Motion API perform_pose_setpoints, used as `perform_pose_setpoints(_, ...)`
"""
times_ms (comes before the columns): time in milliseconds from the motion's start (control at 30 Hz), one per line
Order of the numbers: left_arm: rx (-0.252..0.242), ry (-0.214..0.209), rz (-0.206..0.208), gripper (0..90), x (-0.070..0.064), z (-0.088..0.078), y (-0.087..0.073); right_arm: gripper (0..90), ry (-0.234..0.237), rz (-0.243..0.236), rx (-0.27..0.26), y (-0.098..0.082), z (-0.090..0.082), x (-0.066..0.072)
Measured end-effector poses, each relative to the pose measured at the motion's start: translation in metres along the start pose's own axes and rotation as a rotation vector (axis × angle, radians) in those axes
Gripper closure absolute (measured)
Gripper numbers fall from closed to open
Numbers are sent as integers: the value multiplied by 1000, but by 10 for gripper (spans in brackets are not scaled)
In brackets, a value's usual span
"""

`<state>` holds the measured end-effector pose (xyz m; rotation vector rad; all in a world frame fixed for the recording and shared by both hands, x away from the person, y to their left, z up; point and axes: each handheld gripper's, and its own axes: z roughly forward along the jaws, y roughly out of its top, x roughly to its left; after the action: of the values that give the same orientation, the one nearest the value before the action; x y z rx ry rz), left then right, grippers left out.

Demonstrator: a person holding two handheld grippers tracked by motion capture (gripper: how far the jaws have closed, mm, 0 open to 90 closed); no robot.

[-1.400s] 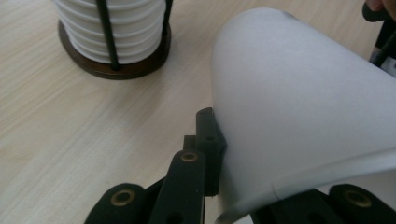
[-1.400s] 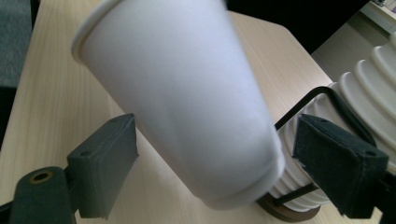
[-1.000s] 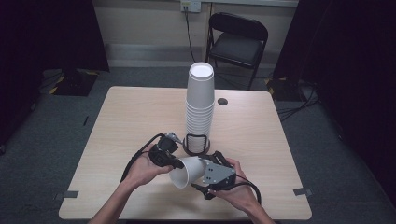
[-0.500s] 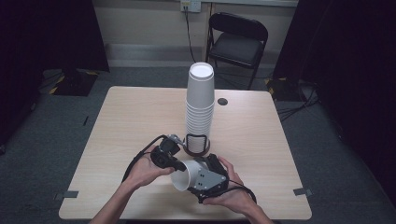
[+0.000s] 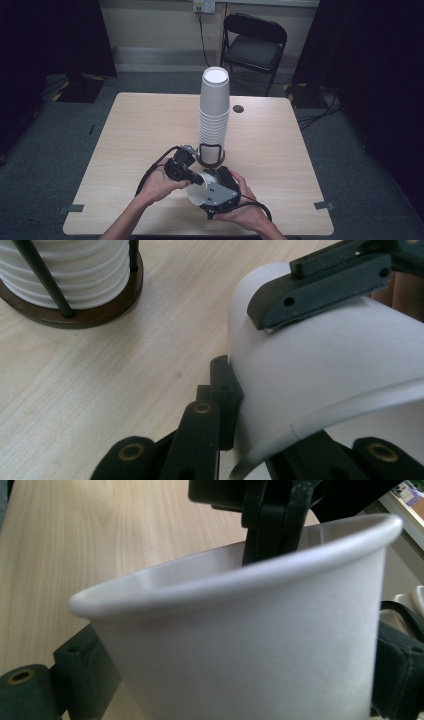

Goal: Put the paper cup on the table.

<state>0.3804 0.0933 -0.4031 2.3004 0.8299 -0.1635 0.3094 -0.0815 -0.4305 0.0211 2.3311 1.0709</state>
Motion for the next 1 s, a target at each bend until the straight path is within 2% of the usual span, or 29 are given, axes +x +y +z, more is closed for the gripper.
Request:
perform_pose_setpoints(67, -12, -8, -22, 865, 0, 0, 0, 71, 1, 20, -12, 0, -1, -2)
perform_pose_setpoints(300, -29, -15, -53, 868, -3, 4, 2, 70, -22, 13, -10, 2, -1, -2)
perform_pose_setpoints(433, 2, -4, -45, 874, -5, 9, 2, 83, -19, -12, -24, 6, -2, 1)
perform_pose_setpoints(533, -12, 0, -47, 876, -6, 8, 1, 82, -24, -27, -17, 9, -3, 2)
perform_pose_setpoints(600, -12, 8, -52, 879, -7, 8, 1, 82, -20, -7, -26, 9, -5, 0)
perform_pose_setpoints(767, -14, 4, -58, 877, -5, 9, 1, 87, -20, -3, -26, 10, -5, -1)
perform_pose_setpoints(867, -32, 16, -51, 877, -5, 8, 0, 94, -13, 20, -33, 8, -5, -3)
perform_pose_setpoints(1000, -53, 16, -54, 874, -6, 6, 0, 100, -28, 26, -46, 8, -6, -4)
